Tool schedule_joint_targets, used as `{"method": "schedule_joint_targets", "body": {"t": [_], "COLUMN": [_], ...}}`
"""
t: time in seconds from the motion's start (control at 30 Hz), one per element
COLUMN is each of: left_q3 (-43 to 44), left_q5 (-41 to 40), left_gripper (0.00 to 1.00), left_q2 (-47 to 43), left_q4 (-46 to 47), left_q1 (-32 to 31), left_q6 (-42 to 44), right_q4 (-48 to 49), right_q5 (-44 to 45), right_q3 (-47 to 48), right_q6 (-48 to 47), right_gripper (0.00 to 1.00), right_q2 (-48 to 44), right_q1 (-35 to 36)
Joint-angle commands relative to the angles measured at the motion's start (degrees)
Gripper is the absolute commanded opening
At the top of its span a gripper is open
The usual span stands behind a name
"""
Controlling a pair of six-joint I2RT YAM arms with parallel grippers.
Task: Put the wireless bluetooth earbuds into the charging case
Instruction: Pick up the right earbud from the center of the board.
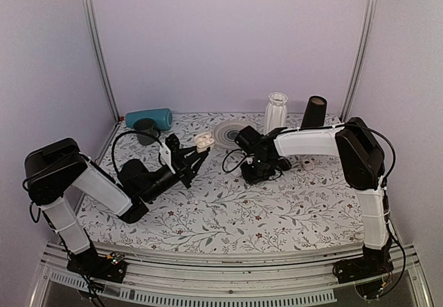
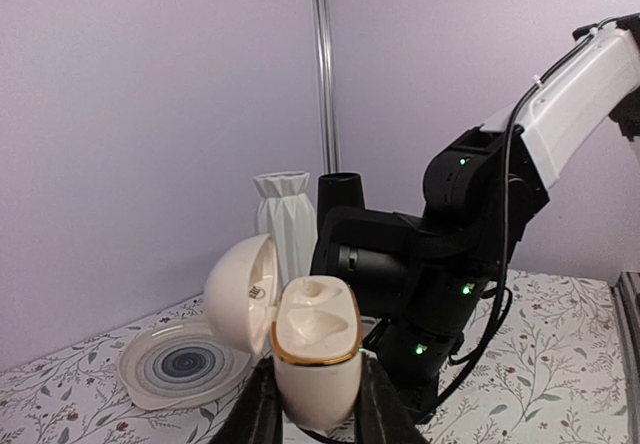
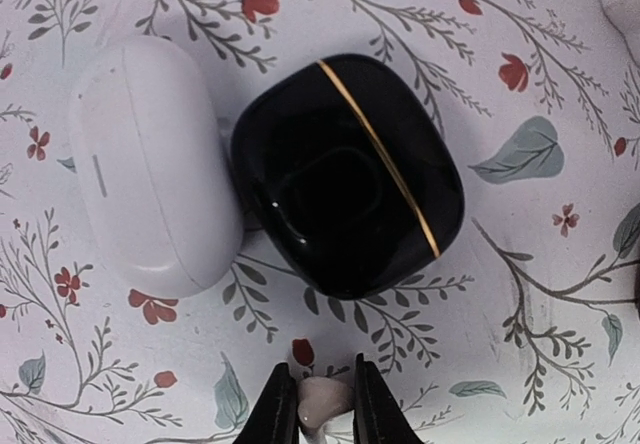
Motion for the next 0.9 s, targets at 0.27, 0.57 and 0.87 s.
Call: {"method": "schedule_joint_targets", "body": {"t": [0.27, 0.57, 0.87], "left_q3": [1.1, 0.6, 2.3], "left_q5": [3.0, 13.1, 22.4], "left_gripper": [0.0, 0.0, 0.0], "left_q2": [-1.7, -2.7, -2.3], "left_q4": [-1.1, -0.5, -0.1], "left_q1": [2.3, 5.9, 8.1], "left_q6": [-2.6, -7.1, -10.4], "right_q4": [13.9, 27.6, 37.9], "right_q5": [-6.7, -10.9, -17.5], "right_q3": [-11.1, -19.1, -22.0], "right_q6": [-0.3, -1.1, -3.7], "right_gripper": [0.12, 0.11, 0.12], "right_q2": [-8.9, -21.5, -33.3], "right_q1": [-1.9, -3.2, -3.2]}}
